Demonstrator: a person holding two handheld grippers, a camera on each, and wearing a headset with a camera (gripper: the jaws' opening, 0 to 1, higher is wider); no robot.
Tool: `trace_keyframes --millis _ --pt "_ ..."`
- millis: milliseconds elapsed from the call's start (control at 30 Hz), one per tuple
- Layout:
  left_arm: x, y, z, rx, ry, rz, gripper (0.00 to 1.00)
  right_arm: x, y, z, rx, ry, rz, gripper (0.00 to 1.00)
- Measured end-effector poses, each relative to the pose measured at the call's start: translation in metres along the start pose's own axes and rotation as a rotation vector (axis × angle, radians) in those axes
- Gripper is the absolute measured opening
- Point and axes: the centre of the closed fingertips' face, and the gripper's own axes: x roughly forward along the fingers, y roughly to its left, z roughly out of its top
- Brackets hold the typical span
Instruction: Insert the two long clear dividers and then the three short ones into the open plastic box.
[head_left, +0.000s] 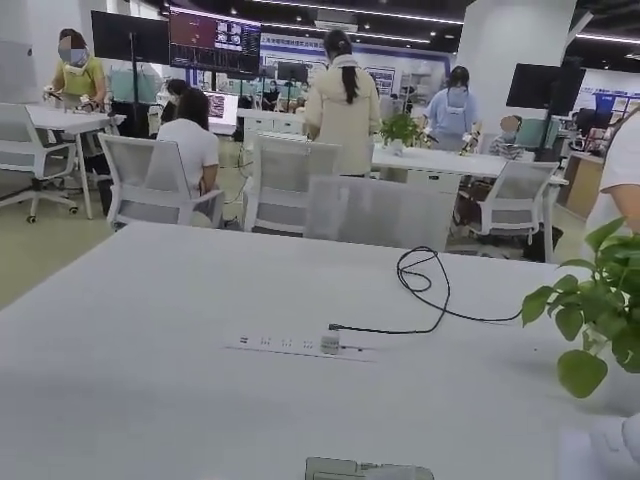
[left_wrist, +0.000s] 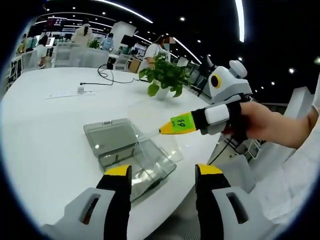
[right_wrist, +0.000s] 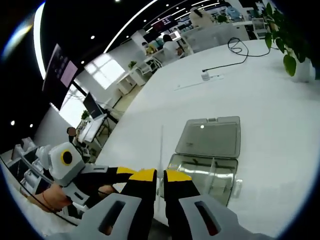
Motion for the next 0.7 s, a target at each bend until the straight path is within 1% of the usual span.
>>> trace_keyframes --millis 67,133,200,233,300,367,400,433,500,600,700 --pt "-0.003 0.001 -0.003 0.016 0.003 -0.014 0.55 0.003 -0.004 -0.002 0.011 0.029 -0.019 0.07" --pt "-0.005 0.002 -0.006 0.047 0.015 -0.029 0.58 0.005 -0.006 -0.002 0.016 0.044 -0.027 0.07" --pt "-0.007 0.002 -0.009 0.068 0.017 -0.038 0.62 0.007 -0.008 -0.003 0.037 0.065 -0.039 0.07" --pt "-0.008 0.002 -0.010 0.092 0.014 -0.049 0.65 0.009 -0.010 -0.004 0.047 0.081 -0.051 0.07" --pt "-0.010 0.005 -0.013 0.115 0.015 -0.053 0.69 0.011 -0.011 -0.008 0.067 0.124 -0.061 0.07" --pt "-0.012 0.006 -0.015 0.123 0.021 -0.063 0.73 0.013 -0.012 -0.008 0.067 0.141 -0.075 0.07" --pt "-0.013 0.006 -0.017 0.142 0.017 -0.072 0.76 0.015 -0.013 -0.010 0.074 0.159 -0.086 0.07" --pt "-0.014 0.006 -0.019 0.159 0.021 -0.077 0.79 0.017 -0.014 -0.011 0.082 0.176 -0.094 0.07" --pt "-0.015 0.005 -0.024 0.179 0.037 -0.093 0.84 0.019 -0.016 -0.012 0.086 0.194 -0.109 0.07" --pt "-0.017 0.006 -0.030 0.217 0.050 -0.114 0.88 0.024 -0.020 -0.014 0.103 0.221 -0.135 0.07" --pt "-0.018 0.008 -0.032 0.238 0.047 -0.130 0.93 0.027 -0.024 -0.017 0.115 0.244 -0.163 0.07"
